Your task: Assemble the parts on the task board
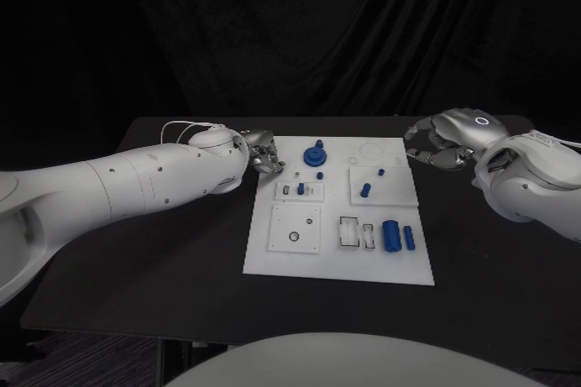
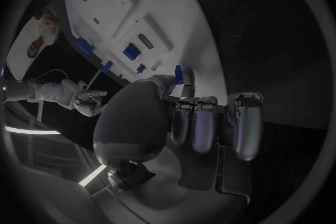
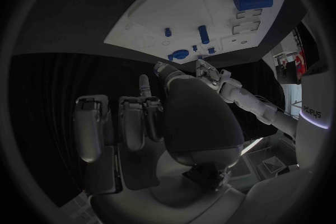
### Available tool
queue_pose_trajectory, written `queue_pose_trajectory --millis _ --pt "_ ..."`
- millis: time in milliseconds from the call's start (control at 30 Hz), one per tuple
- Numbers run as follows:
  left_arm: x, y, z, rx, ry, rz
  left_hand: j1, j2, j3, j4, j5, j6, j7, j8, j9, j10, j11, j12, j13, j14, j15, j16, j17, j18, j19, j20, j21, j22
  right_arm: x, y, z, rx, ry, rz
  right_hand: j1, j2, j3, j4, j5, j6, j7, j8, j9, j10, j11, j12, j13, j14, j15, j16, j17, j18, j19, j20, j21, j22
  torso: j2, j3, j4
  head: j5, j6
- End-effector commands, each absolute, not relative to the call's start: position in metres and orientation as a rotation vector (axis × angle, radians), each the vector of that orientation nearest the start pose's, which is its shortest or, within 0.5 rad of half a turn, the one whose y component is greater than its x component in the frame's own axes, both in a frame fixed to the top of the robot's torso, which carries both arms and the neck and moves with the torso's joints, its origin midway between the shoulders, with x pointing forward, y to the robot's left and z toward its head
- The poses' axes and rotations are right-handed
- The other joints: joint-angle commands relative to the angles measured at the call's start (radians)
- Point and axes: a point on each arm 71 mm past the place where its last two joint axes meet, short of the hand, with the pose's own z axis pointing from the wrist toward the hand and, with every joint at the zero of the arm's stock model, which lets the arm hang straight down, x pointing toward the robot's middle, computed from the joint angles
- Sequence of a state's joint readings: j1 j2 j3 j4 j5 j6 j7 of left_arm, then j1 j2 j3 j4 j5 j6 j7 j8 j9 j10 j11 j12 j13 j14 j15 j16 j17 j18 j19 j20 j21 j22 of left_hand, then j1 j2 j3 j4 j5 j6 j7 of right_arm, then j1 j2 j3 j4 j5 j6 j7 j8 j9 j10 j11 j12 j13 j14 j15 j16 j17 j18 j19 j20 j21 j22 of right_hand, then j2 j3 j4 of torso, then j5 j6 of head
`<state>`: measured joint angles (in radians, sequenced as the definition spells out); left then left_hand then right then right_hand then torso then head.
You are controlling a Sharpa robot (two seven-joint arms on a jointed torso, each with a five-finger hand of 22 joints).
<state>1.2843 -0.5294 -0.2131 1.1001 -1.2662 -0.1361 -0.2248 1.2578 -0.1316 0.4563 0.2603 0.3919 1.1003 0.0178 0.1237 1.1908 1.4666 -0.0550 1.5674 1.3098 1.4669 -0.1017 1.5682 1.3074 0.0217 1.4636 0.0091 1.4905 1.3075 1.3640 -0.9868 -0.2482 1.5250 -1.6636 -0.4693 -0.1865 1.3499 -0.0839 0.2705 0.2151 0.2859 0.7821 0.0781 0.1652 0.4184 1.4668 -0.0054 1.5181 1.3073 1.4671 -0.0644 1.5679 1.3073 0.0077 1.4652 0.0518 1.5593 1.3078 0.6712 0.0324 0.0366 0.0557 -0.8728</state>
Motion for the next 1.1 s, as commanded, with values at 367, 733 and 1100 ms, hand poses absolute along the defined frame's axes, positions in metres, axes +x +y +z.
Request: queue_pose_trajectory --millis 367,733,1100 --pt "0.522 0.183 -0.228 -0.174 1.937 -0.533 -0.008 -0.012 0.029 -0.012 -0.001 0.004 -0.007 0.009 0.005 0.104 -0.003 0.003 0.261 0.104 -0.002 0.003 0.263 0.0 0.069 0.0 -0.009 0.234 0.483 -0.283 -0.167 -0.261 1.515 0.299 -0.003 0.009 0.006 0.0 -0.001 0.006 0.0 -0.005 -0.001 0.043 -0.008 -0.004 0.195 0.104 -0.007 0.003 0.263 -0.003 0.094 -0.009 -0.006 0.256 0.0 0.0007 0.0003 -0.003 0.0" --pt "0.507 0.183 -0.223 -0.2 1.896 -0.542 -0.008 -0.013 0.04 -0.019 0.005 0.001 -0.007 0.009 0.008 0.104 -0.004 0.003 0.261 0.104 -0.003 0.003 0.263 0.002 0.066 -0.001 -0.017 0.232 0.483 -0.283 -0.168 -0.247 1.523 0.304 -0.002 0.01 0.007 -0.001 -0.001 0.007 0.001 -0.005 -0.002 0.043 -0.008 -0.005 0.195 0.104 -0.007 0.003 0.263 -0.002 0.093 -0.009 -0.007 0.256 0.0 0.0002 0.0015 -0.001 0.0" --pt "0.501 0.182 -0.228 -0.16 1.862 -0.507 -0.02 -0.011 0.043 -0.017 0.002 0.003 -0.006 0.013 0.011 0.104 -0.003 0.003 0.261 0.104 -0.003 0.003 0.263 0.002 0.066 -0.001 -0.019 0.231 0.483 -0.284 -0.168 -0.243 1.524 0.303 -0.002 0.011 0.009 -0.002 -0.001 0.008 0.001 -0.006 -0.002 0.042 -0.008 -0.005 0.194 0.104 -0.007 0.003 0.263 -0.001 0.091 -0.009 -0.01 0.255 0.0 0.0008 -0.0003 0.001 0.0"
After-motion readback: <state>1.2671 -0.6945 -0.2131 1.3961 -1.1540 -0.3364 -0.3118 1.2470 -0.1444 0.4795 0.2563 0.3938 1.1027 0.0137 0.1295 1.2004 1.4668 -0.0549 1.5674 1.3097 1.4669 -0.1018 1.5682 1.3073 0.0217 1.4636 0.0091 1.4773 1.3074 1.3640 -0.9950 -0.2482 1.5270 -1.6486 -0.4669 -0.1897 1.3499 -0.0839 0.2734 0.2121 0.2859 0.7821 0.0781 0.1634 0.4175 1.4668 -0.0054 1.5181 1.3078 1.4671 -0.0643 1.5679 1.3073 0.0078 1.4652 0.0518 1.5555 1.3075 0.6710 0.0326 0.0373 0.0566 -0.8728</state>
